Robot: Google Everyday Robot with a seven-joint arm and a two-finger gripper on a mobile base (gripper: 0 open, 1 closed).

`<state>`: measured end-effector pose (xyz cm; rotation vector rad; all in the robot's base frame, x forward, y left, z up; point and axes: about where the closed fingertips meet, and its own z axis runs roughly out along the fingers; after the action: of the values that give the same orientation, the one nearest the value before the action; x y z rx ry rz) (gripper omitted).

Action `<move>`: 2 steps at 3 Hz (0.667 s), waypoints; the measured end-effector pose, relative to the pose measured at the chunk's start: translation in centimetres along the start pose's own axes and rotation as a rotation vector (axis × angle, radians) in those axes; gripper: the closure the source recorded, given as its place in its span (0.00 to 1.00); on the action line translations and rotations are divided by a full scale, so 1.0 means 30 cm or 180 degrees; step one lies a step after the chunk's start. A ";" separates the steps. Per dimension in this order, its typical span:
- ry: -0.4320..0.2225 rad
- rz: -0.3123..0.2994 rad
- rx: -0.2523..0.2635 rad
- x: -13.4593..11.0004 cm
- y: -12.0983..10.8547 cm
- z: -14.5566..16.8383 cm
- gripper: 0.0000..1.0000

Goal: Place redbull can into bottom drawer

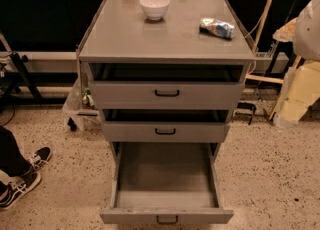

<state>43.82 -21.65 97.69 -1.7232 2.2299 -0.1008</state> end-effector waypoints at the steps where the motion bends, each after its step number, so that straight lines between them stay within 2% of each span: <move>1: 0.0000 0.0000 0.0000 0.000 0.000 0.000 0.00; 2: -0.0054 -0.0035 0.0058 -0.022 -0.045 -0.004 0.00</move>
Offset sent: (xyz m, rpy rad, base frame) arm 0.0350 0.0048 0.0102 0.0214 -0.0388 0.0288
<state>45.20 -21.40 98.27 -1.7207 2.2009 -0.1084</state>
